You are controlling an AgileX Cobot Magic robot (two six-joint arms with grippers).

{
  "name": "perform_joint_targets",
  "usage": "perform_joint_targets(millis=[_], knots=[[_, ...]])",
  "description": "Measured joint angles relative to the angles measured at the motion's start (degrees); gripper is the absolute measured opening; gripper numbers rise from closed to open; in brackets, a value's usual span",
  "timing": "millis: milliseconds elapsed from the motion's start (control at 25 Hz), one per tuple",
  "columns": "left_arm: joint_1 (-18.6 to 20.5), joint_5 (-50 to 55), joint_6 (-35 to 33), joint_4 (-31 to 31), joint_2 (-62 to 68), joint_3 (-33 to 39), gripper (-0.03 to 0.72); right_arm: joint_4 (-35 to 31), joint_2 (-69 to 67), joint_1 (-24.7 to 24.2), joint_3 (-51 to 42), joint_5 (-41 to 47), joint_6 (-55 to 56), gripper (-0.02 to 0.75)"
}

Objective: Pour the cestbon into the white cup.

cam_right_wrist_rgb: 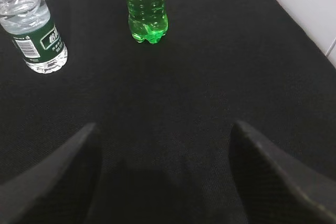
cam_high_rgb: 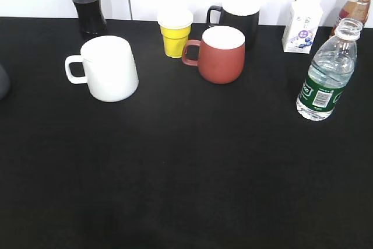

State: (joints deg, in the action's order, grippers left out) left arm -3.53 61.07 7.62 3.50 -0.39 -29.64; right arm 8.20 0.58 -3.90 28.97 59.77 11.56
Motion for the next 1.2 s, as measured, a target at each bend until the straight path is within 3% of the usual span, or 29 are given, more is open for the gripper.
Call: perform_joint_targets(millis=[440,560,600,720,880,1080,1200], knots=[[0.00,0.00,0.00,0.06,0.00,0.00,0.241,0.00,0.00,0.00,0.00,-0.01,0.00,0.574],[0.00,-0.57,-3.06,0.92,0.65,0.00,0.503,0.00,0.00,0.00,0.00,-0.01,0.00,0.574],[0.00,-1.86,-4.61,1.42,2.45,-0.57,0.545,0.00,0.00,0.00,0.00,-0.01,0.00,0.574],[0.00,-20.33,-6.45,1.35,13.01,-3.17,0.567,0.00,0.00,0.00,0.00,-0.01,0.00,0.574],[-1.04,-47.59,-6.63,-4.31,30.68,-1.28,0.567,0.00,0.00,0.00,0.00,0.00,0.00,0.574],[-11.40,-76.21,-6.64,-9.76,54.90,10.94,0.567,0.00,0.00,0.00,0.00,-0.06,0.00,0.574],[-17.02,-91.90,-6.64,-9.90,71.84,12.21,0.567,0.00,0.00,0.00,0.00,-0.01,0.00,0.574]])
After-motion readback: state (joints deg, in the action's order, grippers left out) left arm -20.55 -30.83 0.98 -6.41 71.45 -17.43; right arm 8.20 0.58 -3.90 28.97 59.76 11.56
